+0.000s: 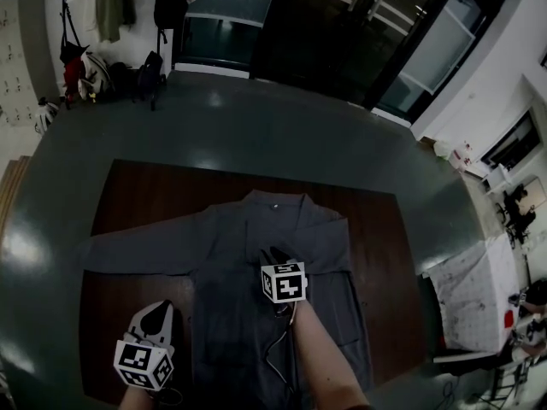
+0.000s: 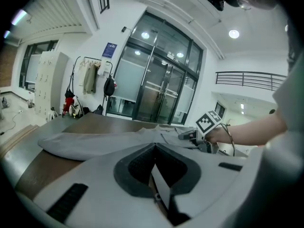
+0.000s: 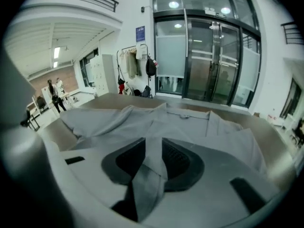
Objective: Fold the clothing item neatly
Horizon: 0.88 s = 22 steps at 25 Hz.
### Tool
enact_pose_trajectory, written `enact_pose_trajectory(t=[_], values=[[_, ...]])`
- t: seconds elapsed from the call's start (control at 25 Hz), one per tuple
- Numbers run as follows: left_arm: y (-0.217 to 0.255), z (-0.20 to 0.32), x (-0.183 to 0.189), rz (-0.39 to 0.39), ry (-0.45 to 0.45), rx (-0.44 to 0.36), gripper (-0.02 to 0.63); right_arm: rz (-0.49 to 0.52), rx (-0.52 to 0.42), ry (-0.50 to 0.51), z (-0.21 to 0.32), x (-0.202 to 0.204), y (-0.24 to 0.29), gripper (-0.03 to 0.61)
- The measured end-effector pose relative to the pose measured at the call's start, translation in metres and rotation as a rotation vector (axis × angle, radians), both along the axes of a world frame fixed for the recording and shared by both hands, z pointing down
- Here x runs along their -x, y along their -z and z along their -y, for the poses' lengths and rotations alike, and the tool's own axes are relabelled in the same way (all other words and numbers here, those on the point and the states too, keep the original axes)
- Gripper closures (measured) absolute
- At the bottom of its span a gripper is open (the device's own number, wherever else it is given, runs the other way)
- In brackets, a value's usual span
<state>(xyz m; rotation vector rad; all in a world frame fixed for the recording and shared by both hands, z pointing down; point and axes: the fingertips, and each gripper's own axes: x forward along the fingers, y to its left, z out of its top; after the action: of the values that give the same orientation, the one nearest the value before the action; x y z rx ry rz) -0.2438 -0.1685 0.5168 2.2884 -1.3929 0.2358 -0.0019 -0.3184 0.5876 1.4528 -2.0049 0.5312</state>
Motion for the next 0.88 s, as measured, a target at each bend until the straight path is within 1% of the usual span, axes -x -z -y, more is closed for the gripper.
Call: enact_pose_trajectory(t=[0.08,0.2,0.28,0.36,0.52,0.56,0.6,0.64,0.72,0.8,0.88], values=[[0.000,-0.007,-0.003,0.003,-0.008,0.001,0.606,-0.050,0.021,0.084,-0.011,0.006,-0.016,0.483],[0.003,-0.017,-0.004,0.007,-0.010,0.010,0.606,-0.112,0.023,0.217,-0.018,0.030,-0.029,0.471],[0.003,-0.019,-0.004,0.015,-0.013,0.014,0.606,-0.173,0.048,0.256,-0.018,0.040,-0.037,0.457],[0.001,-0.018,-0.003,0.023,-0.018,0.015,0.606,-0.216,0.069,0.247,-0.014,0.042,-0.047,0.456],[0.001,-0.015,0.000,0.021,-0.008,0.013,0.606,-0.211,0.083,0.195,-0.011,0.039,-0.053,0.457],[0.001,-0.014,0.000,0.021,-0.004,0.012,0.605,-0.220,0.076,0.186,-0.010,0.038,-0.051,0.474],[0.001,-0.013,0.001,0.021,-0.001,0.010,0.606,-0.235,0.064,0.178,-0.010,0.037,-0.048,0.538],[0.002,-0.012,0.001,0.021,0.001,0.009,0.606,-0.250,0.047,0.175,-0.010,0.036,-0.044,0.565],[0.002,-0.012,0.001,0.019,0.002,0.007,0.605,-0.253,0.013,0.186,-0.014,0.041,-0.034,0.569],[0.003,-0.013,0.002,0.018,0.002,0.005,0.605,-0.226,-0.010,0.207,-0.020,0.050,-0.022,0.569],[0.003,-0.013,0.000,0.018,-0.001,0.003,0.606,-0.193,-0.009,0.231,-0.030,0.057,-0.015,0.569]])
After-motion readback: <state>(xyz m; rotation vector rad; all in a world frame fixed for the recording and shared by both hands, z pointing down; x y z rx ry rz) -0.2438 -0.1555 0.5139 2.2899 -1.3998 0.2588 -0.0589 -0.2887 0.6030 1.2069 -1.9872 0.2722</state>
